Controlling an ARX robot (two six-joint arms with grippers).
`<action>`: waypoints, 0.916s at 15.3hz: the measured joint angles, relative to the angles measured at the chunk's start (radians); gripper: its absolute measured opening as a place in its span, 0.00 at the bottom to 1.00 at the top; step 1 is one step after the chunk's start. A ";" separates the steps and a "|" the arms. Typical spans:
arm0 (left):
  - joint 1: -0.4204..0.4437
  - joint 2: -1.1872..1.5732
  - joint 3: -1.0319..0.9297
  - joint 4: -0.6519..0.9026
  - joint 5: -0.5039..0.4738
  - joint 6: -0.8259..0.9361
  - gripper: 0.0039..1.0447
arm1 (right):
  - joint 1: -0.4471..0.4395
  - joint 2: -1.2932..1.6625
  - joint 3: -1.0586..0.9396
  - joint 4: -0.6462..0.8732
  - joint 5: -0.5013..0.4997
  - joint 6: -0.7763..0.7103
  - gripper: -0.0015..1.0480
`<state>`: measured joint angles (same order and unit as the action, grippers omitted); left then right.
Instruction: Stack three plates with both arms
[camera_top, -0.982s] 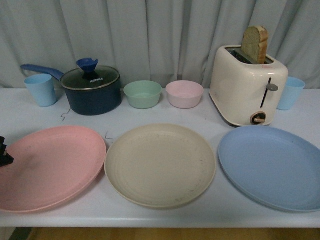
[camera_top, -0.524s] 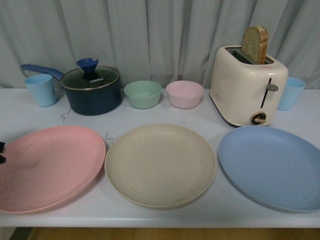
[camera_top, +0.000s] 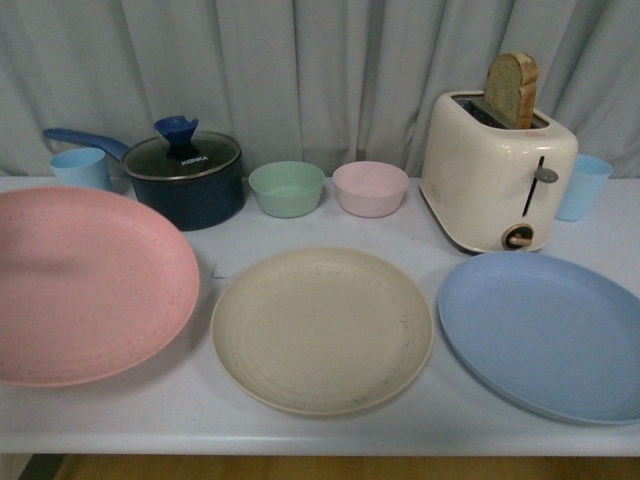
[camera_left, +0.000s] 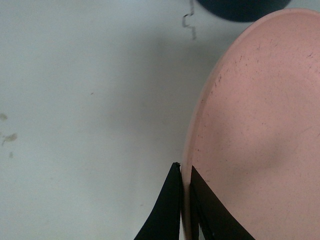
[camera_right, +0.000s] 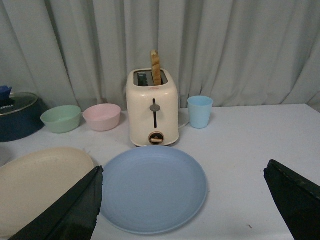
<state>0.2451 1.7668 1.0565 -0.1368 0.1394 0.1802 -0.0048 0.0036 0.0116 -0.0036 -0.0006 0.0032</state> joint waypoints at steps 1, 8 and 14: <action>-0.064 -0.042 0.002 -0.024 -0.024 -0.037 0.02 | 0.000 0.000 0.000 0.000 0.000 0.000 0.94; -0.505 0.047 0.162 -0.064 -0.106 -0.268 0.02 | 0.000 0.000 0.000 0.000 0.000 0.000 0.94; -0.536 0.213 0.214 -0.057 -0.097 -0.338 0.02 | 0.000 0.000 0.000 0.000 0.000 0.000 0.94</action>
<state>-0.2905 1.9800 1.2701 -0.1940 0.0422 -0.1574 -0.0048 0.0036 0.0116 -0.0032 -0.0006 0.0032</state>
